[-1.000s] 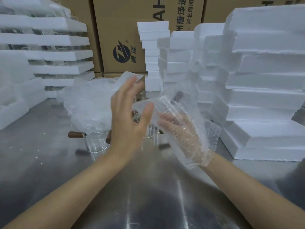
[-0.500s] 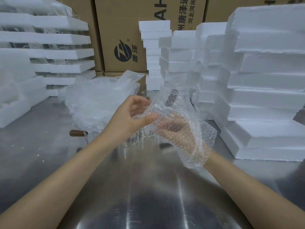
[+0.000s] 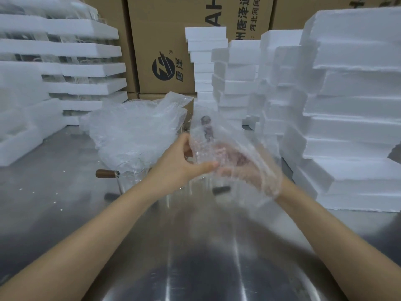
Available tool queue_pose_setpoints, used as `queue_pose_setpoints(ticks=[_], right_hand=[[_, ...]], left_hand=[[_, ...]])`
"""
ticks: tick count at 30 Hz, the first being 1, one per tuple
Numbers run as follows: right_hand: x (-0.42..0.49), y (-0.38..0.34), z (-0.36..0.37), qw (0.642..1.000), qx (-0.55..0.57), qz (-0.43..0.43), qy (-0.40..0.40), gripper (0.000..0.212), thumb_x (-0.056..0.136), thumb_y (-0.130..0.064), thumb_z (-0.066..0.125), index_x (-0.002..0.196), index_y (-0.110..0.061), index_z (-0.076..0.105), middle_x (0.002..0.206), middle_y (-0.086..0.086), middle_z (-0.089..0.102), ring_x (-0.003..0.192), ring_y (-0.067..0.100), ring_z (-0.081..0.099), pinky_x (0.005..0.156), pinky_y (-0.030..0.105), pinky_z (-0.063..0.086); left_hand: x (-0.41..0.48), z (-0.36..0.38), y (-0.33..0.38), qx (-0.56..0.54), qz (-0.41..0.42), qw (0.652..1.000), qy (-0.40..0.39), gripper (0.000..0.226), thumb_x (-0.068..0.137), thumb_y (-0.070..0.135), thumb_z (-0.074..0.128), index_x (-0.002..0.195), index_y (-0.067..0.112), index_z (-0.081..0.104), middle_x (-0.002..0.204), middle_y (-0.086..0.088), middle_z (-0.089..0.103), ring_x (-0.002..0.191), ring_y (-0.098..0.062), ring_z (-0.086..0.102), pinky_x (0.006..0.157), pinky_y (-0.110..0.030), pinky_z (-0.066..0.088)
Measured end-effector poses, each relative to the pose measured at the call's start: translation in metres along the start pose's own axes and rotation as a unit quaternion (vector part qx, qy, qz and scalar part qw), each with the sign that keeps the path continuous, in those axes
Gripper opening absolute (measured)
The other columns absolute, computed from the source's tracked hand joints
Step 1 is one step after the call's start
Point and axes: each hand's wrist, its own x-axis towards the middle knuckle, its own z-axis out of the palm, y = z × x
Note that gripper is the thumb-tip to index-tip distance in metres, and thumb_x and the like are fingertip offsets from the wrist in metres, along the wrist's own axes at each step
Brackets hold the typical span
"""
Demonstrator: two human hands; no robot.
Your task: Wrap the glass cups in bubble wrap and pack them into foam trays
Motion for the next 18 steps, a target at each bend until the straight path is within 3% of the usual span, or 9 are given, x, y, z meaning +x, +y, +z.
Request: queue_pose_setpoints(ticks=[2, 3, 4, 7, 9, 11, 13, 16, 18], right_hand=[[0.006, -0.012, -0.011, 0.99, 0.074, -0.071, 0.098, 0.016, 0.088, 0.0, 0.065, 0.091, -0.014, 0.071, 0.078, -0.01, 0.072, 0.072, 0.005, 0.069, 0.063, 0.02, 0.055], [0.008, -0.017, -0.016, 0.972, 0.136, -0.094, 0.165, 0.015, 0.088, -0.006, 0.067, 0.082, -0.02, 0.071, 0.08, -0.009, 0.072, 0.077, 0.007, 0.07, 0.07, 0.022, 0.055], [0.008, -0.02, -0.02, 0.956, 0.197, -0.114, 0.188, 0.004, 0.088, -0.018, 0.069, 0.084, -0.02, 0.07, 0.093, -0.004, 0.072, 0.091, 0.013, 0.069, 0.082, 0.028, 0.055], [0.009, -0.007, -0.014, 0.964, 0.24, -0.056, 0.102, 0.051, 0.07, -0.055, 0.076, 0.114, -0.034, 0.06, 0.129, -0.003, 0.059, 0.117, 0.013, 0.058, 0.091, 0.032, 0.052], [0.01, 0.0, -0.008, 0.977, 0.209, -0.016, 0.038, 0.042, 0.073, -0.04, 0.079, 0.111, -0.035, 0.063, 0.117, -0.004, 0.067, 0.103, 0.012, 0.066, 0.079, 0.027, 0.056], [0.011, 0.001, -0.01, 0.965, 0.251, -0.031, 0.074, 0.011, 0.085, -0.011, 0.069, 0.085, -0.021, 0.073, 0.084, -0.001, 0.073, 0.078, 0.011, 0.07, 0.066, 0.018, 0.054], [0.011, 0.0, -0.019, 0.928, 0.338, -0.035, 0.155, 0.025, 0.09, 0.007, 0.055, 0.077, -0.01, 0.07, 0.073, 0.001, 0.071, 0.07, 0.01, 0.069, 0.065, 0.017, 0.055], [0.01, -0.004, -0.022, 0.903, 0.405, -0.073, 0.125, 0.021, 0.09, 0.005, 0.051, 0.087, -0.005, 0.069, 0.085, 0.004, 0.073, 0.082, 0.014, 0.07, 0.074, 0.023, 0.057], [0.007, -0.005, -0.009, 0.933, 0.348, -0.066, 0.069, 0.014, 0.087, -0.017, 0.06, 0.085, -0.012, 0.073, 0.091, 0.003, 0.072, 0.087, 0.017, 0.068, 0.077, 0.028, 0.055]], left_hand=[[0.002, 0.003, 0.002, -0.083, -0.018, 0.992, 0.091, 0.048, 0.07, 0.047, 0.08, 0.095, 0.023, 0.048, 0.091, 0.013, 0.066, 0.084, -0.002, 0.065, 0.067, -0.019, 0.049], [0.003, 0.004, 0.003, -0.143, -0.037, 0.981, 0.13, 0.049, 0.07, 0.046, 0.08, 0.094, 0.019, 0.046, 0.089, 0.007, 0.064, 0.082, -0.008, 0.063, 0.066, -0.022, 0.048], [0.003, 0.005, 0.004, -0.206, -0.058, 0.965, 0.153, 0.051, 0.068, 0.047, 0.079, 0.095, 0.019, 0.046, 0.09, 0.005, 0.061, 0.081, -0.01, 0.062, 0.069, -0.023, 0.048], [0.003, 0.011, 0.003, -0.32, -0.113, 0.93, 0.144, 0.066, 0.061, 0.049, 0.085, 0.105, 0.016, 0.048, 0.105, -0.008, 0.06, 0.096, -0.019, 0.064, 0.087, -0.033, 0.052], [0.002, 0.019, 0.001, -0.314, -0.112, 0.935, 0.12, 0.063, 0.063, 0.043, 0.084, 0.108, 0.014, 0.05, 0.115, -0.011, 0.065, 0.105, -0.024, 0.066, 0.089, -0.037, 0.054], [0.0, 0.024, -0.001, -0.279, -0.106, 0.951, 0.082, 0.064, 0.061, 0.044, 0.083, 0.111, 0.019, 0.052, 0.107, 0.004, 0.071, 0.1, -0.016, 0.068, 0.075, -0.027, 0.055], [-0.001, 0.024, -0.003, -0.253, -0.102, 0.962, 0.023, 0.071, 0.062, 0.046, 0.085, 0.12, 0.024, 0.051, 0.111, 0.011, 0.07, 0.104, -0.012, 0.067, 0.079, -0.029, 0.054], [-0.003, 0.027, -0.003, -0.229, -0.092, 0.969, -0.025, 0.079, 0.059, 0.047, 0.085, 0.128, 0.031, 0.048, 0.119, 0.012, 0.067, 0.111, -0.01, 0.063, 0.089, -0.034, 0.053], [-0.004, 0.03, 0.0, -0.2, -0.088, 0.976, -0.009, 0.082, 0.055, 0.051, 0.084, 0.127, 0.033, 0.048, 0.119, 0.014, 0.066, 0.111, -0.006, 0.062, 0.09, -0.032, 0.054]])
